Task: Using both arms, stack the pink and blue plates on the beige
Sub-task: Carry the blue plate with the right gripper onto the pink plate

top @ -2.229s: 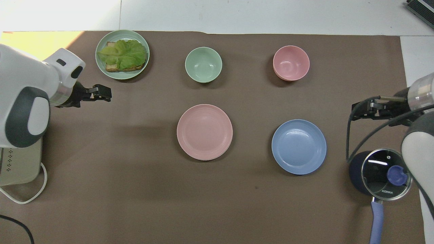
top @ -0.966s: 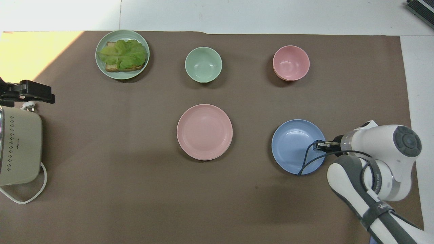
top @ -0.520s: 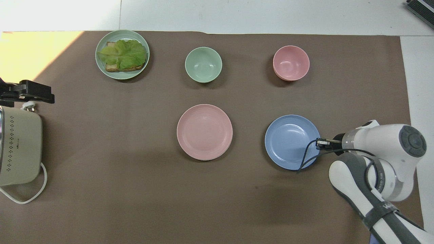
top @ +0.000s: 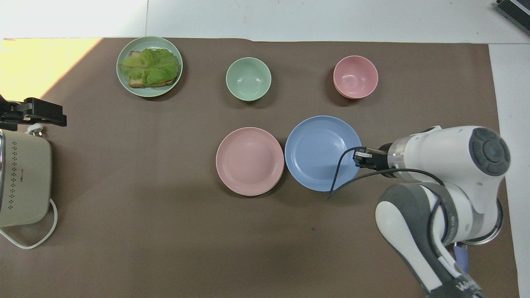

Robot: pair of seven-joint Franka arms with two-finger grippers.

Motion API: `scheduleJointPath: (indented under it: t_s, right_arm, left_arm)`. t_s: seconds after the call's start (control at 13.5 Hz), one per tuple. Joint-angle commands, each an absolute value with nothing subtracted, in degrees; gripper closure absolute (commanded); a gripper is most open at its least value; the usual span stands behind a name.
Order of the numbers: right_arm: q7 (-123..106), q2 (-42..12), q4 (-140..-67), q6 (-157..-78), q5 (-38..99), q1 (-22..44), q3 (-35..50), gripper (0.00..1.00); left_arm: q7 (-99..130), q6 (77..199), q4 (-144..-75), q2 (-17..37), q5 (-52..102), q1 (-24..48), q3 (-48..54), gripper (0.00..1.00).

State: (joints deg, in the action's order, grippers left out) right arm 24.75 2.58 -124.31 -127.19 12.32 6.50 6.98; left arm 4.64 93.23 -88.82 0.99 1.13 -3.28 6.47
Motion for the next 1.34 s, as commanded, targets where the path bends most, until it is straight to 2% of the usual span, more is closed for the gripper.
scheduleJointPath:
  t_s: [0.0, 0.3, 0.89, 0.97, 1.04, 1.19, 1.26]
  right_arm:
    - [27.1, -1.0, -120.6, -127.2, 13.5, 8.9, 7.0, 1.00]
    - [35.1, -6.8, -115.0, -128.3, 12.5, 17.4, 7.0, 1.00]
    - [37.0, -12.2, -116.4, -137.3, 11.9, 22.8, 7.0, 1.00]
    - [37.3, -12.5, -116.7, -138.1, 11.9, 23.4, 7.0, 0.86]
    - [37.8, -12.5, -116.8, -137.9, 11.8, 23.4, 6.9, 0.64]
    - [38.0, -12.4, -116.7, -137.7, 11.7, 23.5, 6.9, 0.12]
    - [37.9, -12.3, -116.5, -137.6, 11.6, 23.5, 6.9, 0.09]
  left_arm:
    - [4.1, 92.5, -88.9, 0.8, 0.3, -3.9, 6.9, 0.00]
    - [4.1, 92.5, -88.9, 0.8, 0.3, -3.8, 6.9, 0.00]
    - [4.1, 92.5, -88.9, 0.8, 0.3, -3.9, 6.9, 0.00]
    - [4.1, 92.5, -88.9, 0.8, 0.3, -3.9, 6.9, 0.00]
    - [4.2, 92.5, -88.9, 0.8, 0.3, -3.9, 6.9, 0.00]
    - [4.1, 92.4, -88.9, 0.8, 0.3, -3.9, 6.9, 0.00]
    - [4.2, 92.5, -88.9, 0.8, 0.3, -3.9, 6.9, 0.00]
